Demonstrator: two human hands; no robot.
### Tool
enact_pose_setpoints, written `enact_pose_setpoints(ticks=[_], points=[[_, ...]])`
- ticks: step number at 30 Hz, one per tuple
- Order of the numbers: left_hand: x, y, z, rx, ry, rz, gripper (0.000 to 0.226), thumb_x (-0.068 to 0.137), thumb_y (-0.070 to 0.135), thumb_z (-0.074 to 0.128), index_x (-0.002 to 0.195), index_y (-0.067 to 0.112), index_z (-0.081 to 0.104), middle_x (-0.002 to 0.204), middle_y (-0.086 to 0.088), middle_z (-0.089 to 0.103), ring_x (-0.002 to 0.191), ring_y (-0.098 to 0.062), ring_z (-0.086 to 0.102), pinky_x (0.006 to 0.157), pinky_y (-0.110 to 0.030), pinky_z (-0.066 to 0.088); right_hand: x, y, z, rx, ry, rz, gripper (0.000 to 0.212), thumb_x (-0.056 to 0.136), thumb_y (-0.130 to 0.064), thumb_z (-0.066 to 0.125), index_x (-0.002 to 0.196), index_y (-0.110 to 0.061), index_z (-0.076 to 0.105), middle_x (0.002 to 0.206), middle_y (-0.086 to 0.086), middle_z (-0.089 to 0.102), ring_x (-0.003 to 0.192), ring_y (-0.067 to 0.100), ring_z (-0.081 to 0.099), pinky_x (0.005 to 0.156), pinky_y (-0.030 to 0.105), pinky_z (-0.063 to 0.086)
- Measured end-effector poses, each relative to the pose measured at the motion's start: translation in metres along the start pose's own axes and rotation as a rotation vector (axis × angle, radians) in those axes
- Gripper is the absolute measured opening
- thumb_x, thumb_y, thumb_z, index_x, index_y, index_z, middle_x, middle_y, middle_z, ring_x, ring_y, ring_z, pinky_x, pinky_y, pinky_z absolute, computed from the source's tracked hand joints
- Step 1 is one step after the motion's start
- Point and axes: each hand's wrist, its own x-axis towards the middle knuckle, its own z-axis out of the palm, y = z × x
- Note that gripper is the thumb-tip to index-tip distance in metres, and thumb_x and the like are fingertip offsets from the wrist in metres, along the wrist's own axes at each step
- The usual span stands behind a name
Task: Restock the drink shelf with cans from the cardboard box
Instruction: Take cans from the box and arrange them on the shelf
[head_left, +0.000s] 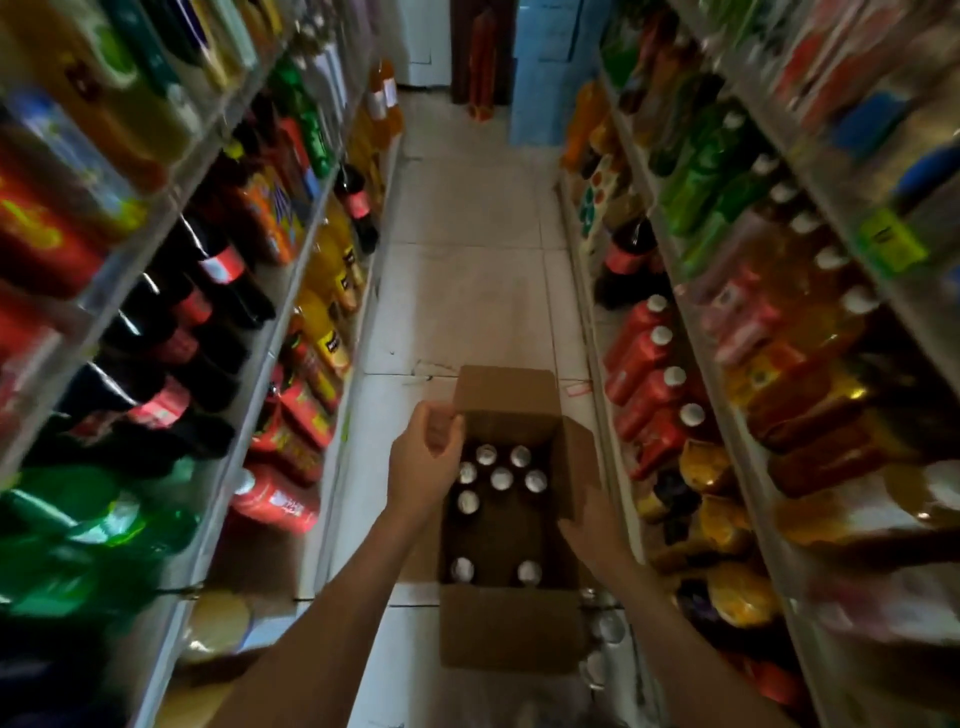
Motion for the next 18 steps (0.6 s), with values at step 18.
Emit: enact_pose_setpoints(ticks=[18], points=[[0.025,-0.267,0.17,0.114,-0.143,-0.145,0.023,0.094,0.022,0.052,0.113,0.013,0.044,0.088,0.001,0.058,0.088,-0.023,0.06,0.071,-0.031,0.042,0.201,0.133,0.147,-0.206,0.022,0.006,0.068,0.083,-0.003,0.059,0.142,0.001,0.025,0.143,0.02,0.028,0.132,0.035,0.035,0.108,0.033,0.031]])
